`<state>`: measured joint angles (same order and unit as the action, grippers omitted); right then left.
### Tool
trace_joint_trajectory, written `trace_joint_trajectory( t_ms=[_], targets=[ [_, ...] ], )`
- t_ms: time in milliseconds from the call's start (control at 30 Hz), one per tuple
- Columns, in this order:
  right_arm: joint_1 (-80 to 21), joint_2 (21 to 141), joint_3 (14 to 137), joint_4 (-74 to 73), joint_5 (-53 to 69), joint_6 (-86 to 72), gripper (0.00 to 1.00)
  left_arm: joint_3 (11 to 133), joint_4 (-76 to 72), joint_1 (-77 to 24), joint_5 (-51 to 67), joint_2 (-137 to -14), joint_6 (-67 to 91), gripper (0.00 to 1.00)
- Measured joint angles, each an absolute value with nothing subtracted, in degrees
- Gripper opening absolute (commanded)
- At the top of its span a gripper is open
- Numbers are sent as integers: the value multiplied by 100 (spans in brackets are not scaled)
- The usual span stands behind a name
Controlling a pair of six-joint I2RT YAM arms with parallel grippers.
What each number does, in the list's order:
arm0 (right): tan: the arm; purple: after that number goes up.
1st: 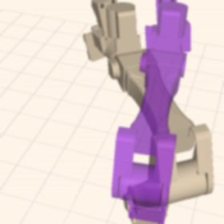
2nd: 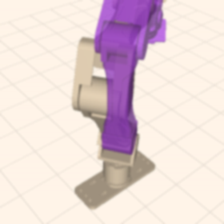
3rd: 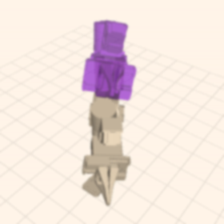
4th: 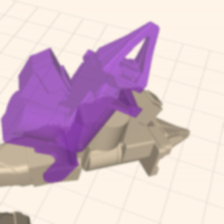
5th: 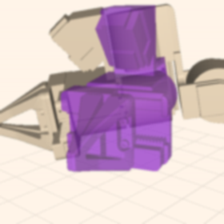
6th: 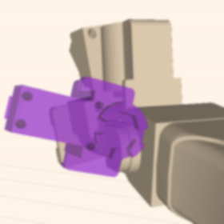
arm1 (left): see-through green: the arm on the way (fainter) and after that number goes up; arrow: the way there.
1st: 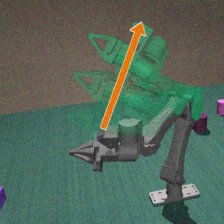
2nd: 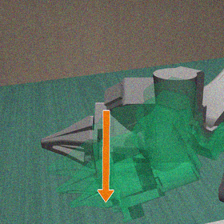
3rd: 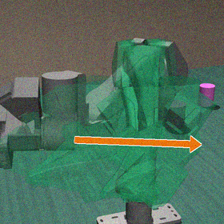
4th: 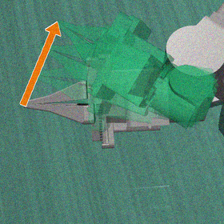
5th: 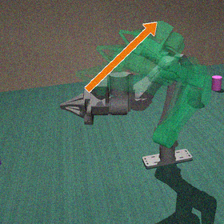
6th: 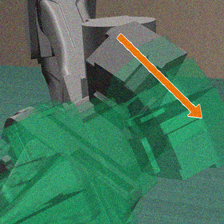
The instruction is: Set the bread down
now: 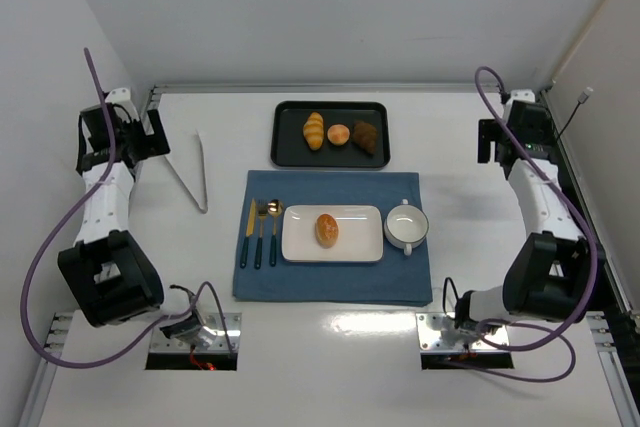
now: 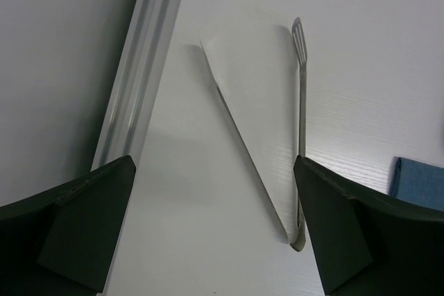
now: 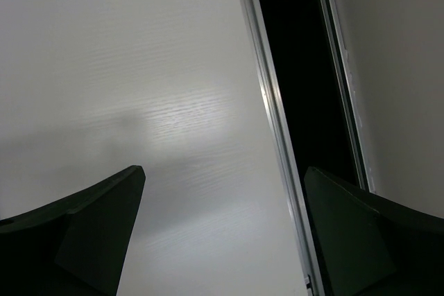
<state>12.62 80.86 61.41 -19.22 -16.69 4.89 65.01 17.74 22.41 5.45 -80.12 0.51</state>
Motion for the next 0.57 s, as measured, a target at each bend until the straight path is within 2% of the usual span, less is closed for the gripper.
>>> trace_joint_trajectory(
  t_ms=[567],
  targets=[
    [1938, 8171, 6530, -2276, -980, 224, 100, 6311, 1883, 2298, 1229, -7688, 119, 100]
  ],
)
